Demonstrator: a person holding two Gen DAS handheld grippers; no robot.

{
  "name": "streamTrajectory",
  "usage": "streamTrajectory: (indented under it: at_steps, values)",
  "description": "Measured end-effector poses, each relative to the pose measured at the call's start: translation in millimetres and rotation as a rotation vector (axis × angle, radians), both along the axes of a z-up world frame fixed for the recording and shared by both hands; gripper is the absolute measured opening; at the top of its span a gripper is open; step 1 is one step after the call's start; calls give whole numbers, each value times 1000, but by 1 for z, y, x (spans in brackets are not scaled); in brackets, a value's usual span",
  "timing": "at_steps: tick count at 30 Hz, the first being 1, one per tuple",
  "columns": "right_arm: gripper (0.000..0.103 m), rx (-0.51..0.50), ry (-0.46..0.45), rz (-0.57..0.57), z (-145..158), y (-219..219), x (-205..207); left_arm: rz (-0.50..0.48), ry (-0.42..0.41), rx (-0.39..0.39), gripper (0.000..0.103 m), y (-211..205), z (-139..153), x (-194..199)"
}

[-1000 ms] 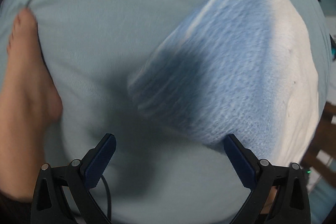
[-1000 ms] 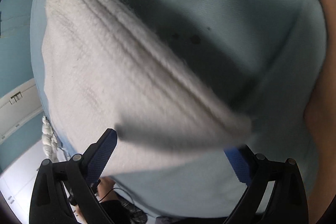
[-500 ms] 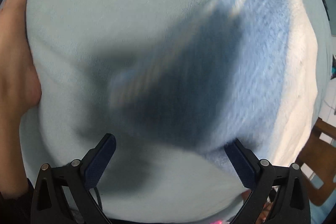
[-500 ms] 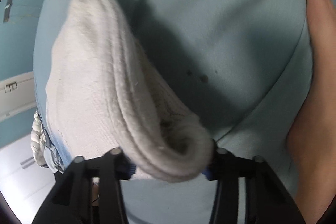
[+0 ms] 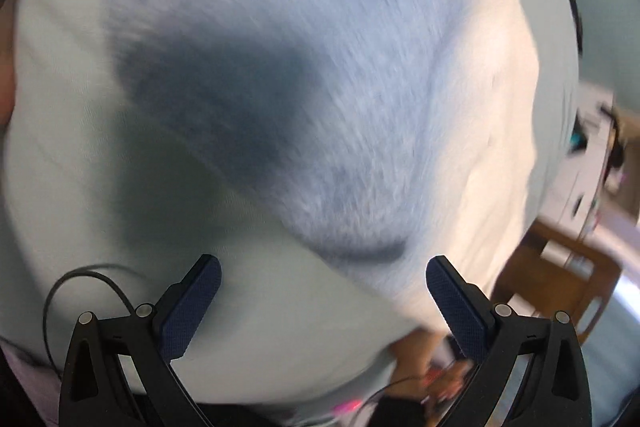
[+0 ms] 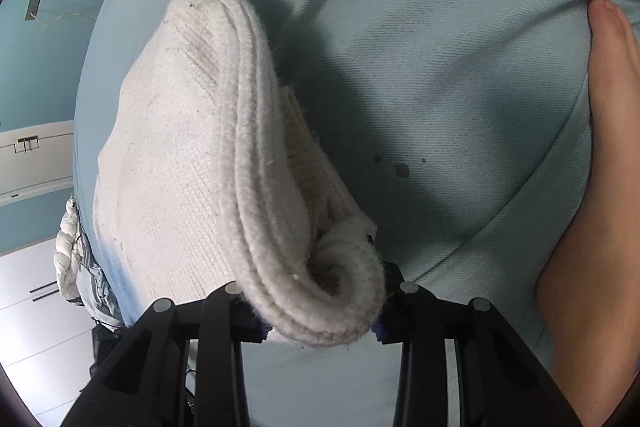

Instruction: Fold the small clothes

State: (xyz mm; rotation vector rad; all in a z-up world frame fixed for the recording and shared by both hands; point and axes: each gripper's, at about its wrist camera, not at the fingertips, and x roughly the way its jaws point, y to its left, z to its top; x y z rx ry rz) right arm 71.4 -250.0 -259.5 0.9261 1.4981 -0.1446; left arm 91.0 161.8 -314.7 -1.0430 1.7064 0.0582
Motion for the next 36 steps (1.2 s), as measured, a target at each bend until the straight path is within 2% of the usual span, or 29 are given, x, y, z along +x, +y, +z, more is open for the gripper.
streamTrajectory:
  at_steps: [3,5,8,11,12,13,14,16,19,23,25,29,33,36]
  values:
    - [31,5,2,-1,-2,0,1,115,19,-25,103,21,-16,-6]
    - [31,0,5,1,-2,3,2,167,-7,-13,103,31,-19,-2]
    - [31,-13,7,3,0,8,5,140,-75,26,103,31,-15,9]
    - [31,-25,7,8,2,10,5,88,-72,63,99,25,-18,17]
    - [31,-26,7,7,2,11,5,69,-60,79,83,27,-22,17]
    - [31,-27,7,6,2,11,5,50,-59,93,71,12,-16,10]
    - [31,-31,5,8,3,12,5,33,-66,116,66,11,-14,11]
    - [29,-46,-8,26,7,15,5,-33,-112,169,44,2,1,15]
    - [25,-83,-64,71,24,21,6,-122,-184,197,32,-9,24,20]
    - [23,-100,-185,101,63,29,2,-186,-281,180,29,-12,63,14]
    - [23,-107,-229,107,82,33,-1,-189,-307,162,28,-1,76,10]
    - [22,-95,-266,96,120,38,-17,-208,-303,122,28,22,102,-15]
    - [22,-72,-211,96,142,41,-46,-227,-225,97,28,38,118,-52]
    - [22,-49,-93,98,137,43,-69,-241,-135,93,28,41,106,-92]
